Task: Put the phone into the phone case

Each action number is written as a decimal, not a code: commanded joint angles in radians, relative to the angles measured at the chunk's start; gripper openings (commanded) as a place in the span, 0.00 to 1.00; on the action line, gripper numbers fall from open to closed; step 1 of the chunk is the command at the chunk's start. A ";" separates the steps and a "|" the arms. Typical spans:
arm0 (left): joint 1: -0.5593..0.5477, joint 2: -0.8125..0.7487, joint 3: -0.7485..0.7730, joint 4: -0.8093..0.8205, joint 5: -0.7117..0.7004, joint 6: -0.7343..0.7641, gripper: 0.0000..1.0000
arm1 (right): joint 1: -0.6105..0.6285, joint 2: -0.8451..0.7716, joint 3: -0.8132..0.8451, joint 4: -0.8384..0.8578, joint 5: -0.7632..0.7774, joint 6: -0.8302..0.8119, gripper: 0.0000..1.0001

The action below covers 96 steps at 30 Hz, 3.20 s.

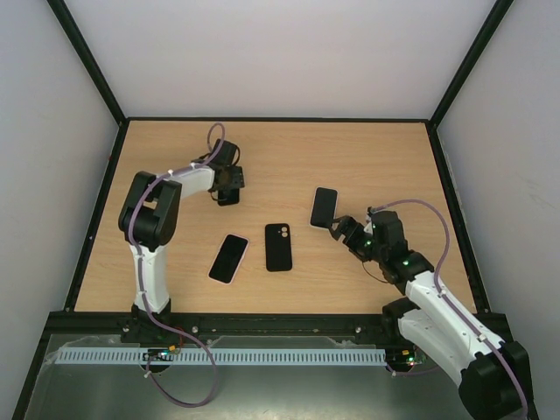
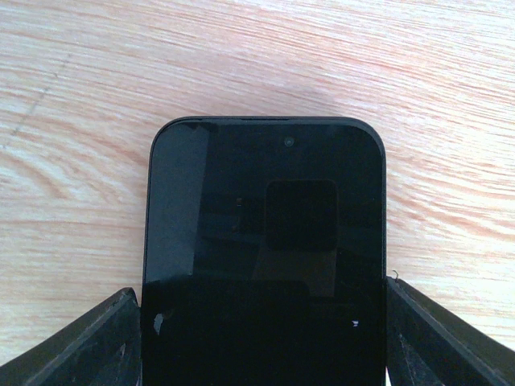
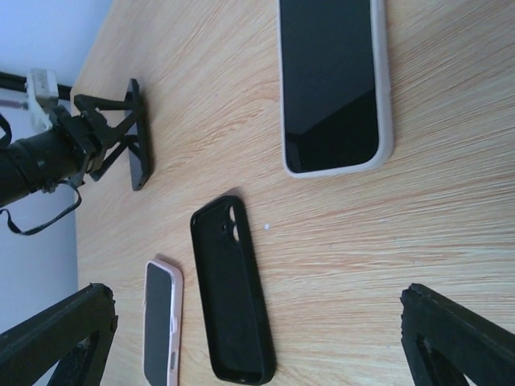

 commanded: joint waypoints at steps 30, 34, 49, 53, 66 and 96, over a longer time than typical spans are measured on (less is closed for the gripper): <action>-0.086 -0.406 -0.493 0.272 0.506 -0.298 0.52 | 0.531 0.450 0.177 0.421 0.224 0.153 0.47; -0.115 -0.460 -0.554 0.321 0.525 -0.347 0.51 | 0.577 0.539 0.211 0.441 0.254 0.155 0.46; -0.202 -0.530 -0.659 0.415 0.514 -0.437 0.51 | 0.611 0.713 0.258 0.526 0.284 0.184 0.32; -0.204 -0.539 -0.660 0.424 0.517 -0.443 0.51 | 0.611 0.738 0.265 0.526 0.277 0.189 0.30; -0.210 -0.578 -0.681 0.466 0.571 -0.473 0.67 | 0.613 0.753 0.243 0.556 0.256 0.201 0.02; -0.250 -0.803 -0.755 0.327 0.482 -0.332 0.79 | 0.587 0.397 0.109 0.255 0.264 0.099 0.02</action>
